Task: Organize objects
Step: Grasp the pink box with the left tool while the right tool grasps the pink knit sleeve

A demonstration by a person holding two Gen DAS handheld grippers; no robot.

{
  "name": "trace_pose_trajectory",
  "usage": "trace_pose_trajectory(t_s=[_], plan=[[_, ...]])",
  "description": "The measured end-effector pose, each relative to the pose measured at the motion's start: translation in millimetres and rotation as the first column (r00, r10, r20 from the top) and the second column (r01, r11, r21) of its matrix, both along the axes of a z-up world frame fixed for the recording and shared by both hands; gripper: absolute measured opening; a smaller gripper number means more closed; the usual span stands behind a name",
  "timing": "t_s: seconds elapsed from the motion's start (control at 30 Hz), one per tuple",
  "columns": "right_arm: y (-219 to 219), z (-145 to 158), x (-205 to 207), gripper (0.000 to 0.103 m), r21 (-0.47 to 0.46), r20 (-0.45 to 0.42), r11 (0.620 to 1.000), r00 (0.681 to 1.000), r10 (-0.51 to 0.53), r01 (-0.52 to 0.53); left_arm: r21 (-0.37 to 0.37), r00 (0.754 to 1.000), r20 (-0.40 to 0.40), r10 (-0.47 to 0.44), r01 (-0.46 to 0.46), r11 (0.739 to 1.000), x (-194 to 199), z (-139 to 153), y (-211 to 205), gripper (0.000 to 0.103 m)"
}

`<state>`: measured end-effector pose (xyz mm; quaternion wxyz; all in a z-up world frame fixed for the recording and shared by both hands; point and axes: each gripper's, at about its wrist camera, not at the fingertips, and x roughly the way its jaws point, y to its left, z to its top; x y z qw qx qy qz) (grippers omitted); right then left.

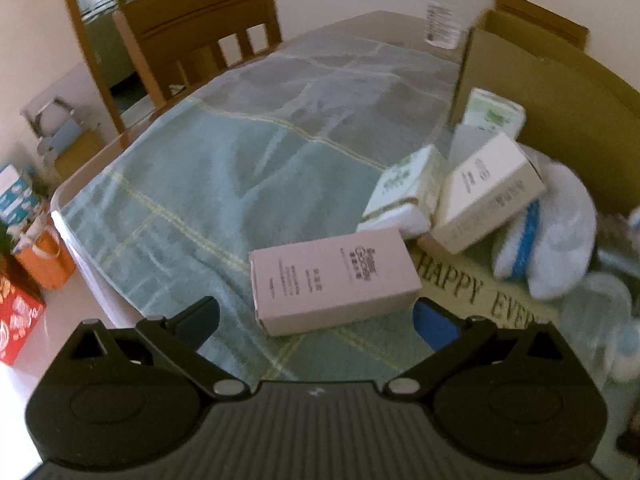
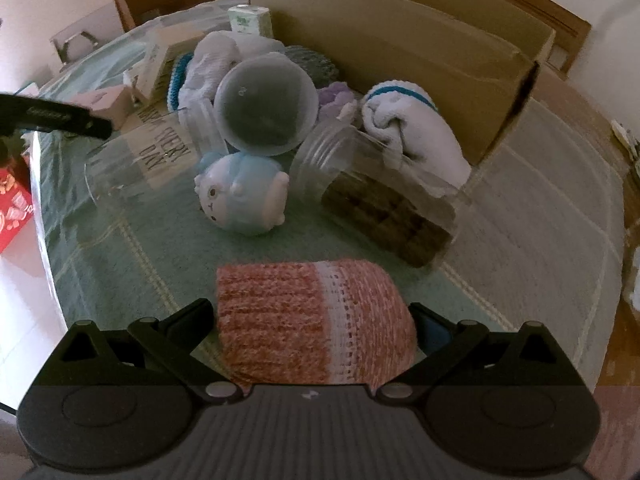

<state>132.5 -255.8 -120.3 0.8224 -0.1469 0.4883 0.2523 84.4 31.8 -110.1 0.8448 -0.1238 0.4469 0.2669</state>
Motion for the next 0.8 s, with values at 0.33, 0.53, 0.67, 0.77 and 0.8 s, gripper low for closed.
trace_pose_trajectory(t_s=[0.33, 0.53, 0.67, 0.77, 0.8], plan=[[0, 0, -2, 0.103, 0.003, 0.008, 1.0, 1.0, 0.002, -0.002, -0.048, 0.998, 0.023, 0.058, -0.057, 0.997, 14, -2, 8, 0.102], [0, 1, -4, 0.103, -0.002, 0.004, 0.999, 0.999, -0.032, 0.032, -0.054, 0.998, 0.003, 0.059, -0.059, 0.997, 8, -4, 15, 0.102], [1, 3, -5, 0.103, -0.01, -0.005, 0.999, 0.999, -0.047, 0.047, -0.037, 0.999, -0.012, 0.038, -0.039, 0.999, -2, -2, 18, 0.102], [2, 4, -5, 0.103, -0.015, -0.01, 0.999, 0.999, -0.049, 0.049, -0.039, 0.999, -0.009, 0.036, -0.036, 0.999, -3, -2, 19, 0.102], [1, 4, -5, 0.103, -0.016, -0.01, 0.999, 0.999, -0.049, 0.049, -0.044, 0.999, -0.005, 0.04, -0.04, 0.998, -3, -1, 19, 0.102]])
